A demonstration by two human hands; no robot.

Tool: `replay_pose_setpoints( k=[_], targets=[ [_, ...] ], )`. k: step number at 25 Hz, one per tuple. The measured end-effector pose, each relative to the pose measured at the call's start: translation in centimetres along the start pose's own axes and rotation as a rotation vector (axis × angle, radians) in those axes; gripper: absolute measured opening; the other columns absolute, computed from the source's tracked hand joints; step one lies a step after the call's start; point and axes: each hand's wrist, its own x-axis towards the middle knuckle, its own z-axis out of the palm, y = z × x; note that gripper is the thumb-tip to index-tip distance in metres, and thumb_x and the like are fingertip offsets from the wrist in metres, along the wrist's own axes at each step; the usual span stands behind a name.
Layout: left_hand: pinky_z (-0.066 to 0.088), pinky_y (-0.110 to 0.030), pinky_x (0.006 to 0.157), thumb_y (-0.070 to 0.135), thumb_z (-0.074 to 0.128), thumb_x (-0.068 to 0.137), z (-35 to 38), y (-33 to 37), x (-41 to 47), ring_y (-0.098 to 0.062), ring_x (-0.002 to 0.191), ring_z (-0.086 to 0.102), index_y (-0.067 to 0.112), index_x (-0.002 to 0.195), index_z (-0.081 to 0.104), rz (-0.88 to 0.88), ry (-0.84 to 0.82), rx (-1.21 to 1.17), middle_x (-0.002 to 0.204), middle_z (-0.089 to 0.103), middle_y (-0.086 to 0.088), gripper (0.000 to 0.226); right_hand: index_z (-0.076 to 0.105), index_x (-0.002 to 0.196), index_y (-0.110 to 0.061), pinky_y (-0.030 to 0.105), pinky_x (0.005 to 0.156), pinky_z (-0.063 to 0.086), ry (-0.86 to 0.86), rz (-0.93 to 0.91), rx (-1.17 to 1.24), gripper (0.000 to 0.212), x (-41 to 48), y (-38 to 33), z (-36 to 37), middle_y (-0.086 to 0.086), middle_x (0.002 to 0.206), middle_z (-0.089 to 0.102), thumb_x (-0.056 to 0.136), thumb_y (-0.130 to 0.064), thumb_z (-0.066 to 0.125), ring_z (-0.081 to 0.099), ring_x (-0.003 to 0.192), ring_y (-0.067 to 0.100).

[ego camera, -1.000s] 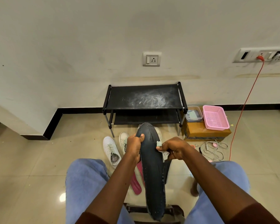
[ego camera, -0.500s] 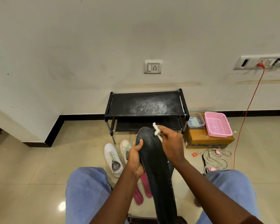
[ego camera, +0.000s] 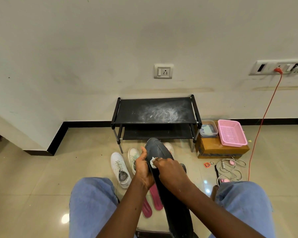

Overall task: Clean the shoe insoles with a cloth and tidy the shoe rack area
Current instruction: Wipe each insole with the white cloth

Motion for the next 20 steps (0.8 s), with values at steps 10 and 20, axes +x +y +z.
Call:
replay_pose_setpoints(
  k=[10, 20],
  targets=[
    [0.054, -0.034, 0.067, 0.047, 0.033, 0.097, 0.6, -0.5, -1.5, -0.022, 0.076, 0.073, 0.014, 0.086, 0.077, 0.010, -0.060, 0.097, 0.091, 0.074, -0.012, 0.057, 0.012, 0.146, -0.005, 0.031, 0.112, 0.023, 0.062, 0.149, 0.044, 0.054, 1.8, 1.1, -0.4, 0.012, 0.154, 0.015, 0.099, -0.011, 0.037, 0.017, 0.142, 0.023],
    [0.057, -0.029, 0.048, 0.050, 0.031, 0.097, 1.1, 0.3, -1.4, -0.023, 0.058, 0.070, 0.004, 0.103, 0.065, 0.071, 0.019, 0.047, 0.071, 0.073, -0.012, 0.057, 0.045, 0.133, -0.011, 0.024, 0.100, 0.039, 0.039, 0.152, 0.195, 0.036, -0.9, 0.3, 0.0, 0.005, 0.137, 0.049, 0.098, -0.014, 0.041, 0.054, 0.117, 0.021]
  ],
)
